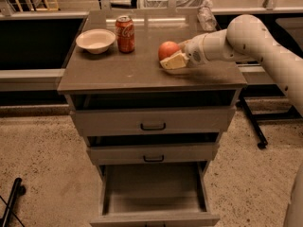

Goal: Pick apple from bottom drawer and place on counter

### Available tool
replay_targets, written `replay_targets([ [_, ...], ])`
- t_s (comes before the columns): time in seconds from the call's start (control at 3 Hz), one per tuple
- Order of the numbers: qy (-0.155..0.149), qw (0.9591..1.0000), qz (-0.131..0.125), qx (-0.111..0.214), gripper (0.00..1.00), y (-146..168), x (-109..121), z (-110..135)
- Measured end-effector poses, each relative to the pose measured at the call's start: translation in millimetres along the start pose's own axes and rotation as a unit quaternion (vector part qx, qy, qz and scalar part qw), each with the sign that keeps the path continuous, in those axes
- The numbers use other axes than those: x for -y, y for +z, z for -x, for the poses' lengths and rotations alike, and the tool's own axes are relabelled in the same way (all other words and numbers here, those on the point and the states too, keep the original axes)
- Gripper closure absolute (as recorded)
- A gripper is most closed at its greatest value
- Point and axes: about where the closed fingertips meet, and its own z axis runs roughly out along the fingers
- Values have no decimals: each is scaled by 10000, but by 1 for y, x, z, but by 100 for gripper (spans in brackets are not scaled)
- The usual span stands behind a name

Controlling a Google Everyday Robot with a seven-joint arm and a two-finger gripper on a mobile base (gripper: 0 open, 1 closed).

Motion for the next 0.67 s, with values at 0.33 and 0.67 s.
replay_targets([
  [0.33, -194, 9996, 203, 11, 0, -5, -1, 13],
  [0.67, -794, 9955, 448, 271, 0, -51, -2, 68],
])
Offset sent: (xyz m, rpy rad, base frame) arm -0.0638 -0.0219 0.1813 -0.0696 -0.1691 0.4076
